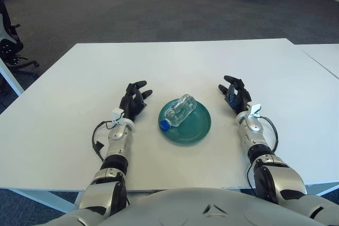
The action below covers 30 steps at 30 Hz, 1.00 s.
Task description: Put the bottle into the plate.
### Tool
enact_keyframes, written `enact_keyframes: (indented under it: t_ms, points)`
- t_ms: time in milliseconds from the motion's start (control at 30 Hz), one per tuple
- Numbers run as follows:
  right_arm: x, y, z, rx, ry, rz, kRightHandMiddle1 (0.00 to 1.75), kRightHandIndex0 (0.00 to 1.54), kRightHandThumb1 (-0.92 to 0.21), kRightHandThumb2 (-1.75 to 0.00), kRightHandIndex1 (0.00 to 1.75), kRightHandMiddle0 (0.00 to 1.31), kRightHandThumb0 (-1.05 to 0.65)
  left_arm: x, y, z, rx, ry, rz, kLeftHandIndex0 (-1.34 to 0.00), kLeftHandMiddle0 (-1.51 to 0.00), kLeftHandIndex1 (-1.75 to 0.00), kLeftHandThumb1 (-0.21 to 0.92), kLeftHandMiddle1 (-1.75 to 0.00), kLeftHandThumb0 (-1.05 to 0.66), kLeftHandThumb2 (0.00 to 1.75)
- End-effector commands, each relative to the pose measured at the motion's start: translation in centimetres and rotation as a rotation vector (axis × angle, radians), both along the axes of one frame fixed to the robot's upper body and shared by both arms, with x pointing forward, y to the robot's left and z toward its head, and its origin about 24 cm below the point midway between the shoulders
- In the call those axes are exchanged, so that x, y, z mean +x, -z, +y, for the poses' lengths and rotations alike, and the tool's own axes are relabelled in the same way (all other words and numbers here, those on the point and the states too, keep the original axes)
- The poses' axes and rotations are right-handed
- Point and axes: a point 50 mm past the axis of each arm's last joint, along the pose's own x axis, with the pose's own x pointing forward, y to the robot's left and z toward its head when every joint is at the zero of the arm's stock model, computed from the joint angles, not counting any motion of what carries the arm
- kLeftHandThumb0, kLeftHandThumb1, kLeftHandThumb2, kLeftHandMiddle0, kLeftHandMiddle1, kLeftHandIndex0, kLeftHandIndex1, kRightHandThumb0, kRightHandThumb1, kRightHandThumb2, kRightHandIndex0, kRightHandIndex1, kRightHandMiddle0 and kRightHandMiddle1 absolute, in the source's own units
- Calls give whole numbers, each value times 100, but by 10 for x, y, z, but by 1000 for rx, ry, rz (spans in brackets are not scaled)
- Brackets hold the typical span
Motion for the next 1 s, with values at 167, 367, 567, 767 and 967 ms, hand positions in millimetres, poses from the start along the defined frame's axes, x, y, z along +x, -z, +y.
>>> enact_keyframes:
  t_ms: [167, 367, 567, 767, 967]
  points:
    - [-21, 25, 3, 16, 13, 125, 94, 49, -92, -89, 3, 1, -72, -16, 20, 0, 2, 16, 112, 0, -27, -68, 92, -9, -82, 94]
    - [-23, 26, 4, 21, 14, 126, 94, 50, -92, -88, 3, 1, -73, -16, 20, 1, 22, 26, 120, 0, -24, -58, 92, -5, -82, 94]
    - [-24, 27, 5, 21, 14, 124, 93, 50, -92, -88, 3, 0, -72, -17, 21, 3, 21, 31, 126, 0, -24, -56, 92, -4, -82, 93]
    - [-25, 27, 6, 20, 14, 122, 93, 49, -92, -88, 3, 0, -73, -17, 21, 4, 22, 36, 127, 0, -25, -56, 92, -4, -82, 93]
    - [-25, 28, 8, 22, 18, 125, 93, 49, -92, -88, 2, 0, -72, -16, 20, 5, 23, 42, 126, 0, -26, -58, 92, -3, -82, 94]
